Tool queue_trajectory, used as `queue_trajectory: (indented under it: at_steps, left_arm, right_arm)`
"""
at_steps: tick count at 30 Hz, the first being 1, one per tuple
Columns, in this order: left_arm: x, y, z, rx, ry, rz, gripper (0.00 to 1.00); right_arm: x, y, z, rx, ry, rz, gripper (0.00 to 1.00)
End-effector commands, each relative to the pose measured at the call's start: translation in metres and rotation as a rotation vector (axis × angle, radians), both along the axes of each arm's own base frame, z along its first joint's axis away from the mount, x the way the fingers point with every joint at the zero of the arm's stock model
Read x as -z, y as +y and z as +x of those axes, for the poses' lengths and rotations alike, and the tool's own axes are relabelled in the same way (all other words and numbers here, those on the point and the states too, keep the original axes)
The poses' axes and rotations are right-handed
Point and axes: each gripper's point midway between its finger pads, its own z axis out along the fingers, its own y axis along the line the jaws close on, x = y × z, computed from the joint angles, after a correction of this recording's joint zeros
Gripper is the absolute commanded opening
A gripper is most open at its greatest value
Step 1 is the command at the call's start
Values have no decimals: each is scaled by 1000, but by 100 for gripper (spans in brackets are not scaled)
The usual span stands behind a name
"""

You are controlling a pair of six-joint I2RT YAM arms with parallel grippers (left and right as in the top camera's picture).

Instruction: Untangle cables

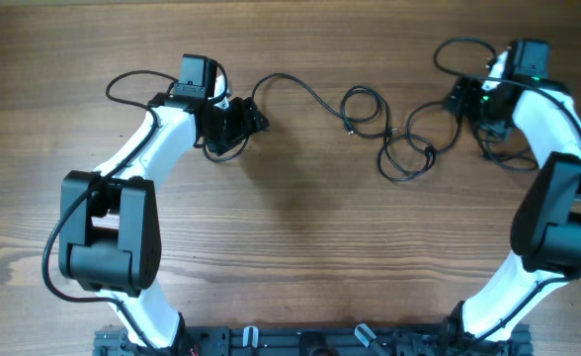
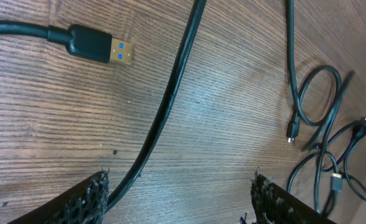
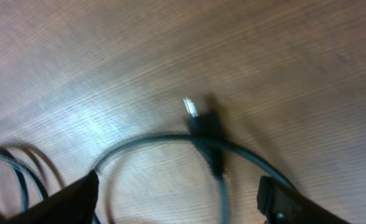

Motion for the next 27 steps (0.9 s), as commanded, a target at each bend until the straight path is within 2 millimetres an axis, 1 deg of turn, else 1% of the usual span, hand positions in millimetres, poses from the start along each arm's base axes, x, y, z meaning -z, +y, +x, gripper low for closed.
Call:
queue_trajectory:
  at_steps: [1,4,6,8,10,13,17,20,27]
  left_arm:
    - [-1,1,4,0,-13,13,76]
    - [-1,1,4,0,-13,13,77]
    - [-1,1,4,0,-13,12,77]
    - [-1,1,4,0,-13,12,77]
    - [-1,1,4,-1,-13,12,77]
    - [-1,1,4,0,-13,12,77]
    - [-1,1,4,0,-13,12,77]
    - [-1,1,4,-1,-12,12,77]
    - [-1,1,4,-1,-12,12,77]
  right_arm:
    - [6,-9,7,66,5,-112,80]
    - [6,-23,3,91,28,-236,80]
    - [7,-29,-1,104,49,-272,78]
    - [9,-30,-7,94,72,-276,73]
    - [11,-30,-12,82,96,-279,71]
    - [13,-28,-16,76,113,-272,71]
    - [14,-26,-17,70,116,-259,71]
    - [14,-26,-17,69,119,-259,66]
    - [17,-25,-25,-14,154,-285,63]
